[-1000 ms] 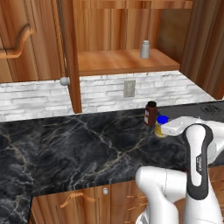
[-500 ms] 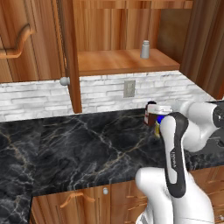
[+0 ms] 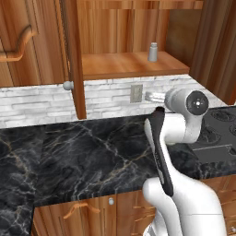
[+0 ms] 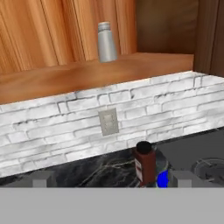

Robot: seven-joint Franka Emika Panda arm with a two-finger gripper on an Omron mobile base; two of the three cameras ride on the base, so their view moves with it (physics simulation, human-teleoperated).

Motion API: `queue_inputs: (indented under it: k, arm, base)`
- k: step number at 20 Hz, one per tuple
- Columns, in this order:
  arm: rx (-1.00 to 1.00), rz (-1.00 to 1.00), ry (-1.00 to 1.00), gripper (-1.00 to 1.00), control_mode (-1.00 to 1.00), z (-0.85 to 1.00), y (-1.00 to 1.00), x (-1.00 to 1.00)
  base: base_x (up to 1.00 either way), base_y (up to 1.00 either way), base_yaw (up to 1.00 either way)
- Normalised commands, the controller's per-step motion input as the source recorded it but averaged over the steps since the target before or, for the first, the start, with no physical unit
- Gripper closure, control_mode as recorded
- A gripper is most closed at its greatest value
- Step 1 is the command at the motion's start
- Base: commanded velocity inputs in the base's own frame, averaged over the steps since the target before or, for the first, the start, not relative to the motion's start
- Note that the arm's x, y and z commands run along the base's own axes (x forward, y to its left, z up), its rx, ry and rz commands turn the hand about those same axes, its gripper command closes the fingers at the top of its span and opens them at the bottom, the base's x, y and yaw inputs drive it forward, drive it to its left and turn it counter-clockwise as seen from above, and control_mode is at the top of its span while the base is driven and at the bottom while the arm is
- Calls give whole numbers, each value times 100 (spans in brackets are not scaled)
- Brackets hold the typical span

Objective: Collect the paprika, mayonnaise, and shaker from the cabinet and place them next to the stove.

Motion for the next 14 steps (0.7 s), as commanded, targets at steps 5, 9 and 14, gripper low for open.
queue_inputs:
  k: [5,9,14]
  arm:
    - [-11,-25,5,-100,-100,60,-7,17]
    - [-10,-15,1,-100,-100,53,-23,15]
    - [-7,-2,0,-100,-100,33,-30,9]
  base:
    - [0,0,0]
    - [0,0,0]
    - [0,0,0]
